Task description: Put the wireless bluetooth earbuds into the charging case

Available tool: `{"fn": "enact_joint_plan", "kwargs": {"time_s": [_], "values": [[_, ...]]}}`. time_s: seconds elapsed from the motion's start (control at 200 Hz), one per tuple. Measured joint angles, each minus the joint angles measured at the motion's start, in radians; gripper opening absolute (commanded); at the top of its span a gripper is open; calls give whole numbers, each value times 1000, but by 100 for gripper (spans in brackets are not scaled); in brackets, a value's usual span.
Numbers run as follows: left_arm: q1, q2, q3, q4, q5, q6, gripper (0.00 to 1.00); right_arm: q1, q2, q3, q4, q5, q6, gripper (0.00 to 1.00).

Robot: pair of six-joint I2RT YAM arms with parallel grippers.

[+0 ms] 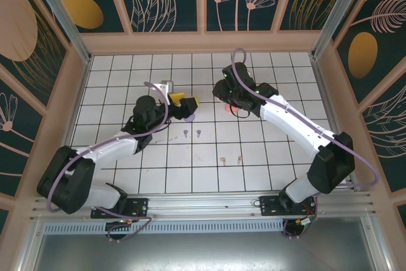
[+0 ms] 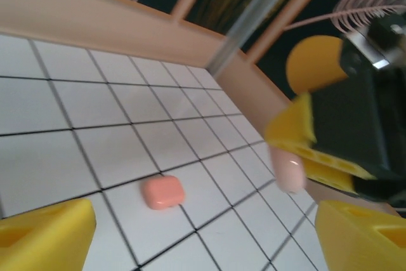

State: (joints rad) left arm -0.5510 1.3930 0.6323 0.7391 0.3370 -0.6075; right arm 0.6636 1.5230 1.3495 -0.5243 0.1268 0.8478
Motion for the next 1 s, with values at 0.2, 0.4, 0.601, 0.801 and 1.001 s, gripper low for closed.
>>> {"fn": "enact_joint_plan", "kwargs": {"time_s": [0.2, 0.4, 0.601, 0.801, 1.001], "values": [[-87, 100, -11, 203, 21, -51, 79, 0, 19, 0, 42, -20, 97, 37], [-117, 200, -45, 416, 5, -114, 71, 2, 19, 0, 89, -61, 156, 37], [-118, 252, -51, 564, -11, -162, 57, 8, 19, -3, 117, -90, 184, 37], [-119, 294, -50, 647, -26, -186, 52, 12, 19, -17, 138, -105, 193, 37], [-119, 341, -26, 670, -32, -199, 47, 12, 19, -27, 145, -128, 203, 37]]}}
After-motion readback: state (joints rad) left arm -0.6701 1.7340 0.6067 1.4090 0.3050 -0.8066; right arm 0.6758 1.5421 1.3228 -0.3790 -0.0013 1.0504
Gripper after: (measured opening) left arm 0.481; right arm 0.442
